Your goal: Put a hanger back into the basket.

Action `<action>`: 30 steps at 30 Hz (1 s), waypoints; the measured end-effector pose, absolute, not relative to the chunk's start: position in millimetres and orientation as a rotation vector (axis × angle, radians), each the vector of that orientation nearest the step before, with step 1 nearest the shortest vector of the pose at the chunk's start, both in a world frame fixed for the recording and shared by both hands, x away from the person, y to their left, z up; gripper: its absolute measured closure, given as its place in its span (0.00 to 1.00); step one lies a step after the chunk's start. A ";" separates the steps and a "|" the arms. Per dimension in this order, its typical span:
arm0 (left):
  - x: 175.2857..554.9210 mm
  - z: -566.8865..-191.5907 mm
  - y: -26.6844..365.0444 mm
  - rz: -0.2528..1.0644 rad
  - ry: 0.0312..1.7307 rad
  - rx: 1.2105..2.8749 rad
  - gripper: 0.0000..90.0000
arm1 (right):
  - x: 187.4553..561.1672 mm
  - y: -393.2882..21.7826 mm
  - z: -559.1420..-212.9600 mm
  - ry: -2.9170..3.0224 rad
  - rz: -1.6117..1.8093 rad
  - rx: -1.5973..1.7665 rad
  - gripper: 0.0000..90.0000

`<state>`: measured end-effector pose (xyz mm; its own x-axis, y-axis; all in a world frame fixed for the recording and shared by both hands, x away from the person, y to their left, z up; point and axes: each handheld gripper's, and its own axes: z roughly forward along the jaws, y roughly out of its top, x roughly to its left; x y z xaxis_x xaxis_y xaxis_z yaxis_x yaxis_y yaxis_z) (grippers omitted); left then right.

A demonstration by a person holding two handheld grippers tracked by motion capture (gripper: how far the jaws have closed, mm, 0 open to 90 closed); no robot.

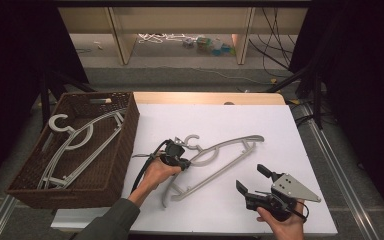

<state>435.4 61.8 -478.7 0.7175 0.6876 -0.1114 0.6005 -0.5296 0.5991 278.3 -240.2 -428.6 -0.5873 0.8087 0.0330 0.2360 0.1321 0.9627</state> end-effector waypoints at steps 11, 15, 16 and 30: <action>438.0 -470.1 46.8 0.231 0.933 2.477 0.88 | 279.8 -238.6 -430.5 1.890 1.509 0.997 0.18; 437.6 -466.4 41.3 0.260 0.905 2.557 0.89 | 279.1 -239.6 -429.7 1.900 1.492 0.998 0.18; 438.1 -466.3 41.3 0.262 0.896 2.560 0.89 | 279.6 -238.5 -430.4 1.891 1.509 0.998 0.18; 438.4 -455.5 53.5 0.325 0.887 2.450 0.91 | 279.6 -240.0 -429.9 1.897 1.485 1.001 0.18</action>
